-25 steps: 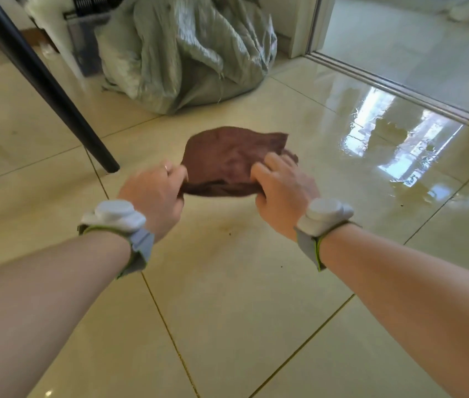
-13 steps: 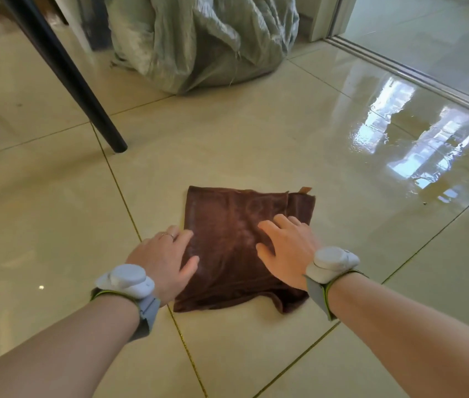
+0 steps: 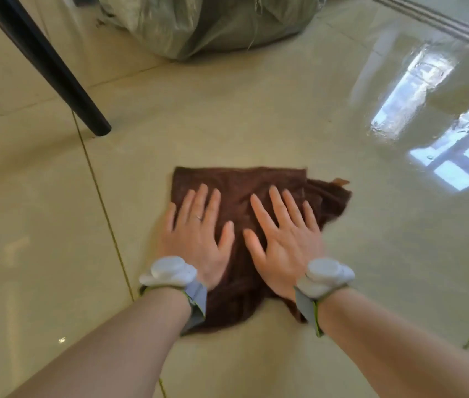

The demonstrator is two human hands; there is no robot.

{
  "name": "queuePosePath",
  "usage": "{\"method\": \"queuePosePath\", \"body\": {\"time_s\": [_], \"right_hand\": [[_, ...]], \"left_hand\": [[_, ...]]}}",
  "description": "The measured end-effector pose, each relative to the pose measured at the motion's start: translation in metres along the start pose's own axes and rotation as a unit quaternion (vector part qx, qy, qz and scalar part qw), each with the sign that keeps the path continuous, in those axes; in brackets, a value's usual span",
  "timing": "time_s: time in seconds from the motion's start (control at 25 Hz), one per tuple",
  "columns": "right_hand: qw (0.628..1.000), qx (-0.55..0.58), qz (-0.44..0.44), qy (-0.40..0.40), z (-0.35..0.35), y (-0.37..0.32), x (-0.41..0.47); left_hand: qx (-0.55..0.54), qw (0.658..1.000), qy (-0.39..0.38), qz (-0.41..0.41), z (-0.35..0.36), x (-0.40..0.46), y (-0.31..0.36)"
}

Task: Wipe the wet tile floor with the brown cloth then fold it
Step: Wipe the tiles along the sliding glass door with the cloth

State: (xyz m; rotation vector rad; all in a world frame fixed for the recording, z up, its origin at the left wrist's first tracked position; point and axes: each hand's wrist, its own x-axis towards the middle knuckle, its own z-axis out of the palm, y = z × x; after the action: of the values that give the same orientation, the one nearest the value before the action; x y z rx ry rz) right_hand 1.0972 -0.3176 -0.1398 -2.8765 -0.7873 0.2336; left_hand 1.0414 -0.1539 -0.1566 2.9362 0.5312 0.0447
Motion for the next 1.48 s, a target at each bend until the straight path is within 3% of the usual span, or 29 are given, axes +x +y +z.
{"method": "queuePosePath", "body": {"time_s": [0.2, 0.4, 1.04, 1.24, 1.48], "right_hand": [[0.999, -0.008, -0.051, -0.006, 0.0, -0.037, 0.106], [0.998, -0.011, -0.061, -0.009, -0.004, -0.045, 0.124], [0.998, 0.022, -0.053, 0.03, 0.013, 0.0, -0.095], [0.998, 0.022, -0.04, 0.049, 0.007, 0.003, -0.059], [0.999, 0.017, -0.041, 0.026, -0.002, -0.017, 0.054]], "left_hand": [[0.033, 0.998, -0.001, -0.056, -0.007, 0.08, -0.06], [0.045, 0.997, 0.013, -0.057, -0.011, 0.09, -0.067], [0.039, 0.999, 0.0, -0.011, -0.001, -0.103, 0.007], [0.033, 0.999, 0.007, -0.005, -0.005, -0.06, 0.002], [0.022, 0.999, 0.013, -0.034, -0.01, 0.044, -0.034]]}}
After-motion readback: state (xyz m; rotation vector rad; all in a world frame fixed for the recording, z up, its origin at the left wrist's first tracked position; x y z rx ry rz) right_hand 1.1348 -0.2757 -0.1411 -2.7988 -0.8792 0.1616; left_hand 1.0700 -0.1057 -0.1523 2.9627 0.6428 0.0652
